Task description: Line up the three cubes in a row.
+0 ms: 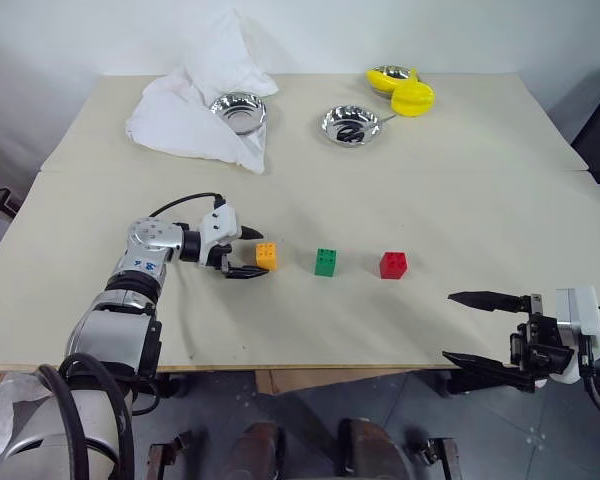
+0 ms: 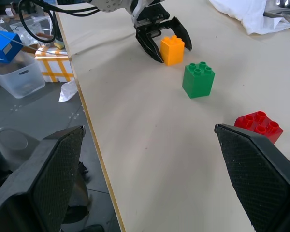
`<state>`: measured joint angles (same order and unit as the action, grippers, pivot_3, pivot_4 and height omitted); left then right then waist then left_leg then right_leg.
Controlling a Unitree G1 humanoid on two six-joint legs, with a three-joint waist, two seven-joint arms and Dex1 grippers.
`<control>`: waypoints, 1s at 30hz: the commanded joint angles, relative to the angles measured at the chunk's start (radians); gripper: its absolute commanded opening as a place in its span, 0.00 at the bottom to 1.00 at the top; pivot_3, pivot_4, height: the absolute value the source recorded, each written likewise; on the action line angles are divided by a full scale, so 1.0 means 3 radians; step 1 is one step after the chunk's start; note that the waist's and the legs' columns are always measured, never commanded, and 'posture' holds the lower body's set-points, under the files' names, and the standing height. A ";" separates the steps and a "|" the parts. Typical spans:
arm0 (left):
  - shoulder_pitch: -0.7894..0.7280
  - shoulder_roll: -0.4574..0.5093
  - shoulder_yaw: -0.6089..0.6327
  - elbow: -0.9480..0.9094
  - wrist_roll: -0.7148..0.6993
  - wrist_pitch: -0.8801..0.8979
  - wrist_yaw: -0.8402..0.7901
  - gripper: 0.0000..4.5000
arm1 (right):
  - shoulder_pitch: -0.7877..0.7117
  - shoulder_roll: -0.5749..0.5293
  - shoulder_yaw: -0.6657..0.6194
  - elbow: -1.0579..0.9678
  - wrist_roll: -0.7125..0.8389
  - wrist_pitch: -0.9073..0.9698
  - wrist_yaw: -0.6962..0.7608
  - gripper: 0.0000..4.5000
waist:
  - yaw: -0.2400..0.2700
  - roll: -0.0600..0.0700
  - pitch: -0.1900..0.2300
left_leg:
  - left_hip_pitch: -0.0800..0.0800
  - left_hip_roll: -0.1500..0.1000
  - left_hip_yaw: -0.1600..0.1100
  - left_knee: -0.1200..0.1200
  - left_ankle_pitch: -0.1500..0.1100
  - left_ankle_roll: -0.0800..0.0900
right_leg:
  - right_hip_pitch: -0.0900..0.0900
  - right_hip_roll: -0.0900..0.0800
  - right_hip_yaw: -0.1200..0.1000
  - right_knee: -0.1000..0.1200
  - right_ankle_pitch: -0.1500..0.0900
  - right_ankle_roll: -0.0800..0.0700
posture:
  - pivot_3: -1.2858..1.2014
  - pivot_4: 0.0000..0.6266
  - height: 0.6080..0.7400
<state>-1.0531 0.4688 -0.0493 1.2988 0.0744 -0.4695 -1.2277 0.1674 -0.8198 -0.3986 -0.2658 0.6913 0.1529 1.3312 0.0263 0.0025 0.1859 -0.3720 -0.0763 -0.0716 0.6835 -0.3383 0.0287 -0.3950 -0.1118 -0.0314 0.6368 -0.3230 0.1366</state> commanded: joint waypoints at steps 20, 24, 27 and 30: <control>0.0207 0.0527 0.0332 -0.0253 -0.0348 -0.0069 -0.0749 0.93 | -0.0112 -0.0004 -0.0019 0.0092 -0.0020 -0.0075 0.0121 1.00 | -0.0019 -0.0001 0.0000 | 0.0000 0.0002 0.0001 -0.0001 0.0000 -0.0001 | -0.0005 -0.0001 0.0001 0.0002 0.0000 0.0000 | 0.52 0.24 1.00; 0.0523 0.0800 0.0561 -0.0676 -0.0700 0.0048 -0.1164 0.93 | -0.0097 -0.0085 -0.0112 0.0191 -0.0016 -0.0080 0.0234 1.00 | -0.0025 0.0000 -0.0001 | -0.0001 0.0004 0.0001 -0.0001 0.0000 -0.0001 | -0.0005 -0.0005 0.0002 0.0002 0.0000 0.0000 | 0.52 0.24 1.00; 0.1303 0.1118 0.0759 -0.1554 -0.1044 0.0280 -0.1231 0.93 | -0.0101 -0.0153 -0.0148 0.0350 -0.0055 -0.0128 0.0385 1.00 | -0.0050 0.0003 -0.0002 | 0.0000 0.0005 0.0001 -0.0001 0.0000 -0.0001 | -0.0004 -0.0010 0.0007 0.0002 0.0000 -0.0001 | 0.52 0.24 1.00; 0.2247 0.1362 0.1017 -0.2628 -0.1491 0.0816 -0.1129 0.93 | -0.0140 -0.0210 -0.0123 0.0542 -0.0106 -0.0215 0.0542 1.00 | -0.0105 0.0004 -0.0003 | 0.0004 0.0009 0.0000 -0.0011 -0.0005 0.0000 | -0.0005 -0.0010 0.0041 0.0000 -0.0002 -0.0005 | 0.52 0.24 1.00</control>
<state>-0.4185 0.8503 0.2172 0.6590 -0.2935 -0.2933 -1.5014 0.1347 -0.8700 -0.4190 -0.1092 0.6567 0.1104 1.4630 -0.0052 0.0038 0.1850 -0.3704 -0.0734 -0.0726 0.6805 -0.3403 0.0288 -0.3960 -0.1146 -0.0192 0.6368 -0.3240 0.1346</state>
